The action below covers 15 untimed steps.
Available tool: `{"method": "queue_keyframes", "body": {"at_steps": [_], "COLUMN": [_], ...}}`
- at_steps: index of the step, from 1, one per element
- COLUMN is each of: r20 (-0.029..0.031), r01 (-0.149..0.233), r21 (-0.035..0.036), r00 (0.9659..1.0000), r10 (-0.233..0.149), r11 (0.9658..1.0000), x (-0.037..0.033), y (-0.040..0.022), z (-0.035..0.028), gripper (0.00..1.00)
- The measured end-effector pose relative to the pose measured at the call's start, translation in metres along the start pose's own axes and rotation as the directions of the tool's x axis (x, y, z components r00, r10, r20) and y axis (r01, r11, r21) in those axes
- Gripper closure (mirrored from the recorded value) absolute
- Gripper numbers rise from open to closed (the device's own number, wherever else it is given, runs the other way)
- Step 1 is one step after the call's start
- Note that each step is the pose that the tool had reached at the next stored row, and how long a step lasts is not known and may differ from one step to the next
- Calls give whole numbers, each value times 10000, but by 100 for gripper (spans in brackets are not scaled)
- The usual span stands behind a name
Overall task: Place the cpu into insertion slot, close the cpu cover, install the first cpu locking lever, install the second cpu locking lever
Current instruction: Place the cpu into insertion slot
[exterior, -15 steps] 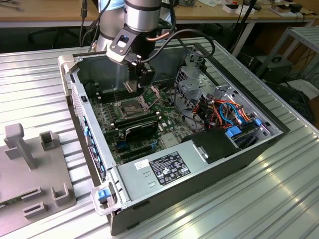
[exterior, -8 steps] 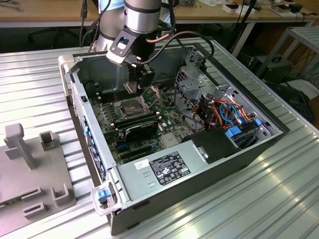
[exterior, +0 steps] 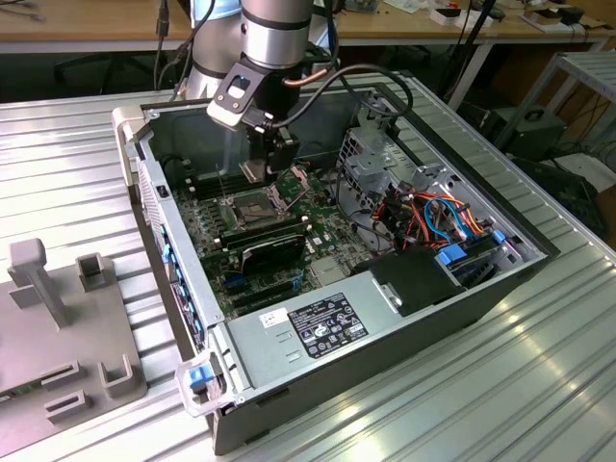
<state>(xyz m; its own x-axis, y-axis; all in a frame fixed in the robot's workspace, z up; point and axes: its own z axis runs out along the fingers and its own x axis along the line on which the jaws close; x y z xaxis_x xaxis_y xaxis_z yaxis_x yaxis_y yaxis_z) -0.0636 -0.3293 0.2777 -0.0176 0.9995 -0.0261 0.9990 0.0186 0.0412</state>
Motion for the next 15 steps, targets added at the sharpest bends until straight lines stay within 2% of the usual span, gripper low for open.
{"method": "queue_keyframes", "body": {"at_steps": [15], "r20": [0], "r01": [1], "r21": [0], "r00": [10000], "r10": [-1], "r11": [10000], "x": [1], "y": [13], "z": [39], "gripper": [45]}}
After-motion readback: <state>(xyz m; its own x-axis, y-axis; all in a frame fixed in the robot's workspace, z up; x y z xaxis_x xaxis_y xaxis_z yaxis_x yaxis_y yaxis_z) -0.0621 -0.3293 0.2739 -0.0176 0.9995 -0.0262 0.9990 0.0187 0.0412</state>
